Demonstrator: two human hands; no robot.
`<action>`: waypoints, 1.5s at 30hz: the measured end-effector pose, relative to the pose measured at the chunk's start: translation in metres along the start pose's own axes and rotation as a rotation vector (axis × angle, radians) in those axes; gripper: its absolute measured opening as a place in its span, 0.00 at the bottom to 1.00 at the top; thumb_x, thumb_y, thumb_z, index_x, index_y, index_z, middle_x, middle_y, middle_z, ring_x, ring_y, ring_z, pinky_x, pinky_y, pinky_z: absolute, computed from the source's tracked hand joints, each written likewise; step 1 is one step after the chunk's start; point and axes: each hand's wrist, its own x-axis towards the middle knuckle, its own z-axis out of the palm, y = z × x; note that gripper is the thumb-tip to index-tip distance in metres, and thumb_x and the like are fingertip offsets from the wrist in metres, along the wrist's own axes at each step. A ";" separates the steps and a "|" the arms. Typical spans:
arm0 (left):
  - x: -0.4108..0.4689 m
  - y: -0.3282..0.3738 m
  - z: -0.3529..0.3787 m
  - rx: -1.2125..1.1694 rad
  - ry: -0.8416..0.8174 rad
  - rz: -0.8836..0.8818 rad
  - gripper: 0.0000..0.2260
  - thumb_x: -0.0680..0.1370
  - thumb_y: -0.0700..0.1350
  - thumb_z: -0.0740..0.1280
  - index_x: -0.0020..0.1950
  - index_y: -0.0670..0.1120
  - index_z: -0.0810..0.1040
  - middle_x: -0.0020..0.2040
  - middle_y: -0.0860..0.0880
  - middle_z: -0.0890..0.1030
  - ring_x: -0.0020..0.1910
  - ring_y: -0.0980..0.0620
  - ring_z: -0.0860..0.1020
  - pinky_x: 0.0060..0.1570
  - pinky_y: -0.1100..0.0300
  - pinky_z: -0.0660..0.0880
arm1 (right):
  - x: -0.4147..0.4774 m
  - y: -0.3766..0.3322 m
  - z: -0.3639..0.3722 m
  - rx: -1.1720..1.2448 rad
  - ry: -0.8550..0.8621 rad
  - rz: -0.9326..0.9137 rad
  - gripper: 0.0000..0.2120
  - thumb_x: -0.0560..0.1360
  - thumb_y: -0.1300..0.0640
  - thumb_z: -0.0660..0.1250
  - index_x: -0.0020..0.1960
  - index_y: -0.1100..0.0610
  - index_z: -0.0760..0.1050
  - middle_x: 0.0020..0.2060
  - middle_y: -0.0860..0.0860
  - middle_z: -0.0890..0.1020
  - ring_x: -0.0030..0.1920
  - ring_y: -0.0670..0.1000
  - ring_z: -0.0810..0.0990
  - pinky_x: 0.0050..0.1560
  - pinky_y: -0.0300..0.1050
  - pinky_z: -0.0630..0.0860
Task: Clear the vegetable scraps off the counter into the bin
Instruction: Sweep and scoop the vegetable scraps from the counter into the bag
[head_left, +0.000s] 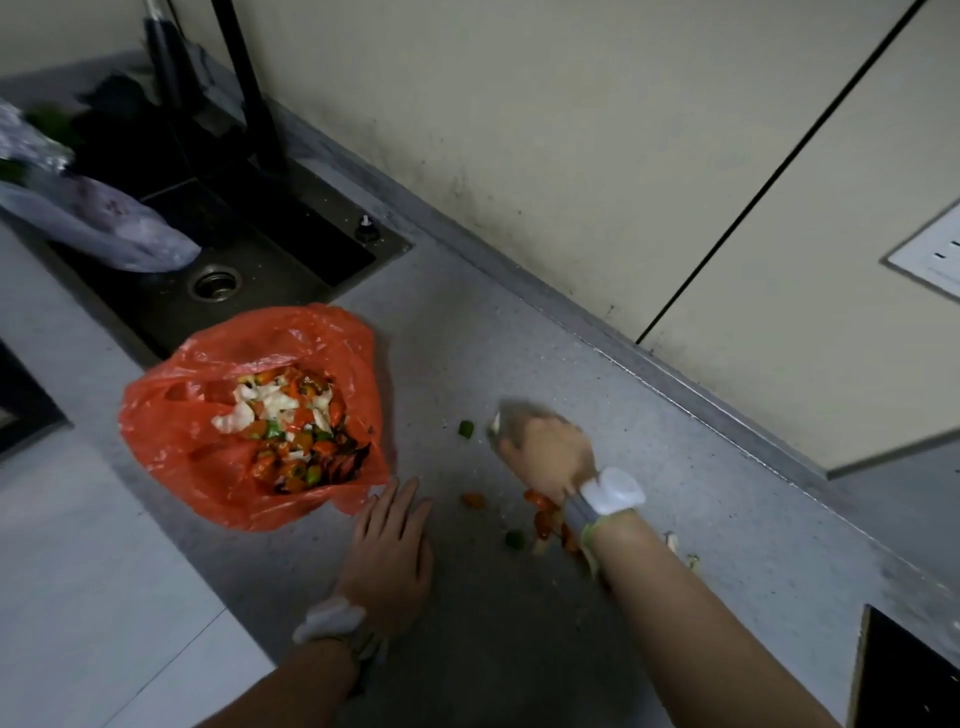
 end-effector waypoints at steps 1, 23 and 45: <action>0.000 0.000 -0.001 -0.002 0.000 0.001 0.25 0.80 0.54 0.50 0.75 0.49 0.67 0.79 0.46 0.61 0.78 0.44 0.55 0.75 0.45 0.50 | 0.013 -0.013 0.007 0.056 0.030 -0.083 0.24 0.82 0.39 0.53 0.74 0.48 0.67 0.72 0.53 0.71 0.71 0.57 0.70 0.68 0.54 0.68; -0.001 0.000 0.004 0.000 0.063 0.005 0.23 0.79 0.52 0.53 0.71 0.47 0.71 0.75 0.44 0.67 0.76 0.44 0.61 0.74 0.43 0.57 | -0.045 -0.012 0.073 -0.148 0.074 -0.356 0.23 0.81 0.47 0.58 0.73 0.55 0.67 0.73 0.59 0.67 0.75 0.61 0.63 0.76 0.67 0.53; -0.001 0.002 0.006 -0.019 0.091 -0.003 0.24 0.79 0.51 0.52 0.71 0.45 0.71 0.75 0.43 0.67 0.76 0.42 0.61 0.74 0.42 0.57 | -0.147 0.163 0.094 0.543 0.391 0.345 0.31 0.79 0.31 0.53 0.76 0.45 0.60 0.76 0.51 0.62 0.76 0.55 0.60 0.75 0.60 0.60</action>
